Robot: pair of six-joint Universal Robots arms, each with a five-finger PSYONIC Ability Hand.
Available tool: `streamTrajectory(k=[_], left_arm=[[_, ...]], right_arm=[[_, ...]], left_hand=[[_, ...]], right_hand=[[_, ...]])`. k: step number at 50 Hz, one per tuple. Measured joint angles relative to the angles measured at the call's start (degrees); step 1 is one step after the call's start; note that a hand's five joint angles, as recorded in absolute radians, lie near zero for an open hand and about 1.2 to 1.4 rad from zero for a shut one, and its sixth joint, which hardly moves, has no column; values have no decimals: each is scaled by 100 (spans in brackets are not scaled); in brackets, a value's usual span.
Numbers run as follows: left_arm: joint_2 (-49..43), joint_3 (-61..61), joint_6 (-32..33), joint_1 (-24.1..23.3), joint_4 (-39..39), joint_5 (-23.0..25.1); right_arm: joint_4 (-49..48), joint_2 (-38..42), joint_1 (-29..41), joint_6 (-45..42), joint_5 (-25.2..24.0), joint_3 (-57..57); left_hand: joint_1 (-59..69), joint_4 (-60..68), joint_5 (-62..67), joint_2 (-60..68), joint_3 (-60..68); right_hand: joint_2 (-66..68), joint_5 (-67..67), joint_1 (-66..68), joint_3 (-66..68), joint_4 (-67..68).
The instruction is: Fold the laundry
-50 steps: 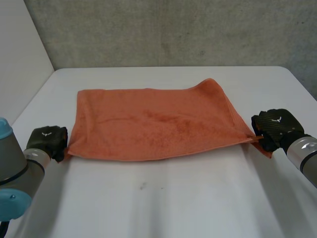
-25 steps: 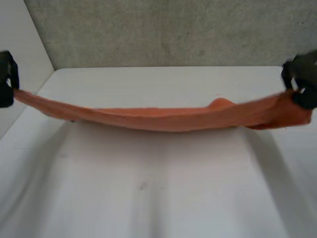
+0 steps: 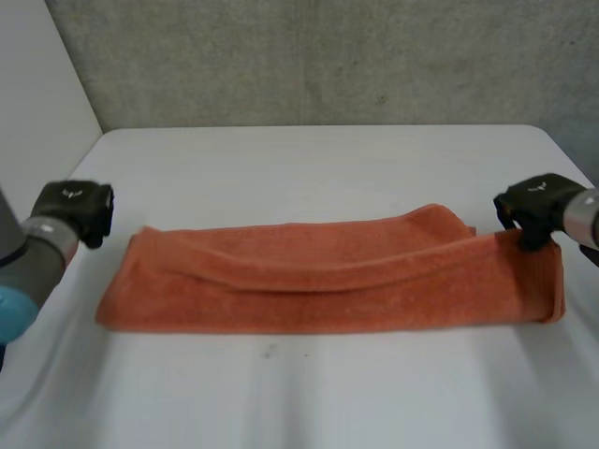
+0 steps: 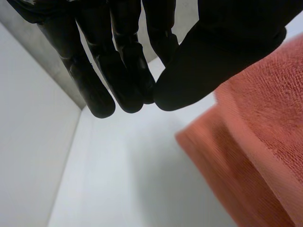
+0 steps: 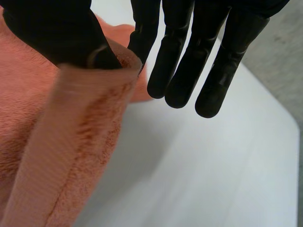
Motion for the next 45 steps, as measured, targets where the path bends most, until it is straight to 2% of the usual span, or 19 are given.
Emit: streamTrajectory(k=[3, 5, 10, 12, 13, 17, 21, 22, 23, 24, 30, 31, 33, 34, 36, 40, 45], left_arm=[[-321, 685, 147, -126, 33, -6], [-451, 1432, 221, -254, 167, -8], [-374, 2271, 218, -416, 636, -17], [-275, 2465, 191, -465, 914, -26], [-28, 2663, 117, -531, 1527, -45], [308, 2520, 12, -563, 2210, -37], [507, 2092, -52, -549, 2511, -21], [548, 1881, -64, -545, 2555, -16], [569, 1706, -70, -546, 2571, -12], [587, 1448, -75, -549, 2582, -9], [569, 705, -108, -572, 2550, -5], [547, 548, -176, -592, 2530, -7], [518, 402, -297, -623, 2508, -10], [480, 280, -502, -685, 2475, -9], [452, 221, -646, -734, 2450, -9], [269, 136, -1559, -1121, 2218, 22], [71, 271, -2258, -1492, 1818, 196]], right_arm=[[-219, 254, 187, 79, 214, -480], [-673, 359, 411, 316, 468, -1191], [-1437, 160, 639, 749, 674, -1924], [-1740, 25, 703, 907, 716, -2073], [-2366, -334, 798, 1198, 764, -2217], [-2847, -788, 864, 1426, 763, -2046], [-2902, -1063, 909, 1495, 706, -1683], [-2835, -1216, 975, 1496, 631, -1303], [-2799, -1275, 1013, 1489, 593, -1130], [-2749, -1362, 1079, 1470, 534, -874], [-2666, -1686, 1268, 1361, 365, -111], [-2657, -1810, 1308, 1333, 334, 39], [-2644, -1937, 1338, 1314, 318, 148], [-2630, -2084, 1362, 1300, 307, 218], [-2624, -2154, 1371, 1296, 305, 236], [-2496, -2618, 1386, 1286, 324, 157], [-2254, -2891, 1392, 1287, 339, -112]], left_hand=[[0, 0, 0, 0, 2], [0, 0, 0, 1, 3], [0, 0, 0, 1, 3], [0, 0, 0, 1, 3], [0, 0, 0, 1, 3], [0, 0, 0, 1, 3], [-11, -18, 0, -19, -15], [-653, -618, -596, -625, -610], [-1077, -934, -920, -937, -923], [-2367, -2291, -2299, -2297, -2279], [-3829, -3909, -3896, -3986, -3892], [-4548, -4491, -4489, -4527, -4467], [-4667, -4687, -4676, -4727, -4660], [-5145, -5195, -5183, -5198, -5180], [-5179, -5224, -5210, -5230, -5207], [-5188, -5302, -5297, -5311, -5293], [-5156, -5172, -5149, -5177, -5172]], right_hand=[[0, 0, 0, 0, 0], [0, 0, 0, 0, 0], [0, 0, 0, 0, 0], [0, 0, 0, 0, 0], [0, 0, 0, 0, 0], [0, 0, 0, 0, 0], [0, 0, 0, 0, 0], [0, 0, 0, 0, 0], [0, 0, 0, 0, 0], [0, 0, 0, 0, 0], [0, 0, 0, 0, 0], [0, 0, 0, 8, 0], [0, 0, 0, 8, 0], [0, 0, 0, 8, 0], [0, 0, 0, 8, 0], [0, 0, 0, 9, 0], [0, 0, 0, 9, 0]])
